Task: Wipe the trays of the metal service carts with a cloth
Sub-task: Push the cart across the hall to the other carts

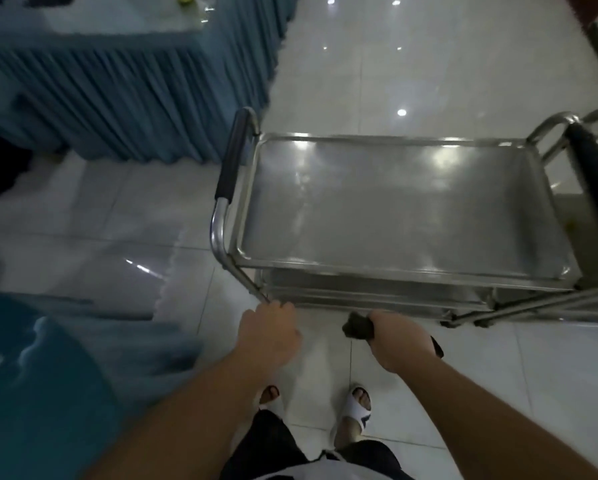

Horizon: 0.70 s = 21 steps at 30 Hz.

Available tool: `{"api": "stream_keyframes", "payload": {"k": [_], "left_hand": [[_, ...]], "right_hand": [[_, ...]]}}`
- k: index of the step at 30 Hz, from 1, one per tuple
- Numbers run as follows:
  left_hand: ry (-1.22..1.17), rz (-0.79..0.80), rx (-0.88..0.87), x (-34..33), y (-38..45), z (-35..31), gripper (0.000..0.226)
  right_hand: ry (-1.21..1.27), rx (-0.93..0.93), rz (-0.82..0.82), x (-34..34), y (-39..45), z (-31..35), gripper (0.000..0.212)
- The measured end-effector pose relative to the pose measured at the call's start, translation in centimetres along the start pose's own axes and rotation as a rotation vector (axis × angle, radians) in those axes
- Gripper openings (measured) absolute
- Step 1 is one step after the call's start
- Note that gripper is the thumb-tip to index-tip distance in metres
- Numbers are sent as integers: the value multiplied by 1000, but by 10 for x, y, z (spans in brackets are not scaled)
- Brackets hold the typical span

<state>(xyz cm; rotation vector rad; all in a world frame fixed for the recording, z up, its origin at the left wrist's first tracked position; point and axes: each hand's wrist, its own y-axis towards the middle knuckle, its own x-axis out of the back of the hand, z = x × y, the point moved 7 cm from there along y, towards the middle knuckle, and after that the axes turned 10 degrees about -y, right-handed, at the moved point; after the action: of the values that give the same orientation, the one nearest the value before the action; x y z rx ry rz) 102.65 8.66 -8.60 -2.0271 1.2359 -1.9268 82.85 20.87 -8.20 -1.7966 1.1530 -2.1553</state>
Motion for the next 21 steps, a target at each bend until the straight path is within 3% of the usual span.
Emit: {"api": "stream_keyframes", "payload": {"k": [12,17,21], "left_hand": [[-39,40,42,-40,-1,105,43],[-57,65,89,-64,16,133,46],[-73,29,159,-79,30,151,46]], "right_hand": [[-16,-18,-15,-49,16,88,21],[3,62,-11,-63,42,119,21],[42,138,-38,-74,78,133,36]]}}
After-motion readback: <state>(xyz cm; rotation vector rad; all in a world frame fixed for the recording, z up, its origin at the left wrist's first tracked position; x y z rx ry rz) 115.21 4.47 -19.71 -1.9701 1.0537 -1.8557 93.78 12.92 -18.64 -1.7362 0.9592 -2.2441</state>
